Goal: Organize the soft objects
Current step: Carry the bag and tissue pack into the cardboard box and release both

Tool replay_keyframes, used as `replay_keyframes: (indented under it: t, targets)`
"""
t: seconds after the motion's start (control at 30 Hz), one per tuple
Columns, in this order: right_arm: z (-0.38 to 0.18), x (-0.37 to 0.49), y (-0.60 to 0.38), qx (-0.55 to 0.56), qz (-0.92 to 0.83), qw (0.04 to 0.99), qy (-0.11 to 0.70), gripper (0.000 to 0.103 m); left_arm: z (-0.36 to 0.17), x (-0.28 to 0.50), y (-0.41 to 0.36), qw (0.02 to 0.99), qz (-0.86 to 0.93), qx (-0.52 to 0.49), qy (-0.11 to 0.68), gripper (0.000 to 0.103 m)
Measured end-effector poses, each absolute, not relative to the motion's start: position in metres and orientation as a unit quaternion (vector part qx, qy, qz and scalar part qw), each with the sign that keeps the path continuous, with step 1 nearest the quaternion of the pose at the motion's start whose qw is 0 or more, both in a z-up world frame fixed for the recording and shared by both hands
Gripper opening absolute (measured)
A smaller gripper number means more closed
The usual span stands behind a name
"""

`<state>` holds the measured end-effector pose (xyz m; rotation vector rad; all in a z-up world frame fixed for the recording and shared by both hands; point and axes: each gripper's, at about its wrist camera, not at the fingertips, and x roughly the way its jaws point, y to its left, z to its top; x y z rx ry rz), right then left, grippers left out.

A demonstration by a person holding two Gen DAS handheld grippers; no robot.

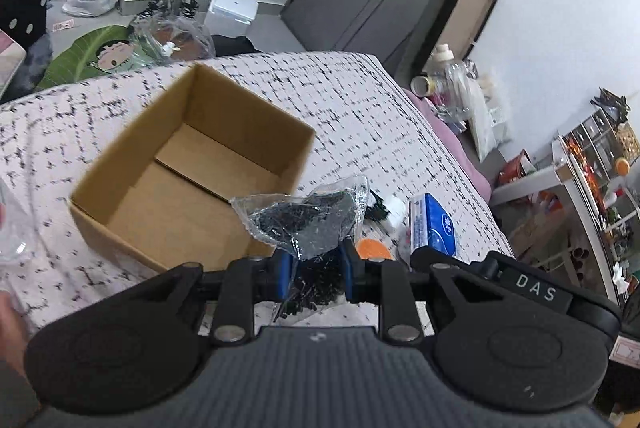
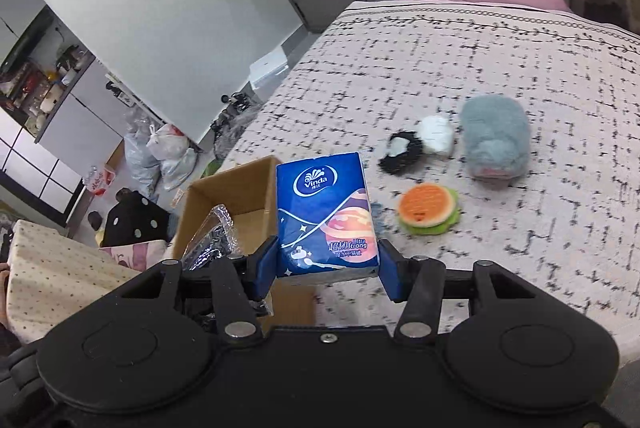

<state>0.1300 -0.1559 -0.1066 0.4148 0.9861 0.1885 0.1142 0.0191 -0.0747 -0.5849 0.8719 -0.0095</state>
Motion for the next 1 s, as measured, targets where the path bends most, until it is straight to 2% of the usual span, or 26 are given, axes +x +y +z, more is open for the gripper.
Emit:
replay_keyframes:
  t: [0.53,0.93,1.0]
  targets:
    - [-0.104,0.148,-0.082,0.178,0.117,0.845,0.491,0.051,-0.079,0.13,0.088,0.854,0.037,-0.285,0.434,0.024]
    - [-0.113,0.159,-0.059,0.174,0.118,0.833,0.511,0.051,-0.084,0.144,0.11,0.845,0.057,-0.28,0.453,0.025]
    - [-0.115,0.16,-0.057,0.174,0.12,0.832,0.514,0.051,-0.084,0.145,0.114,0.843,0.071,-0.28,0.453,0.028]
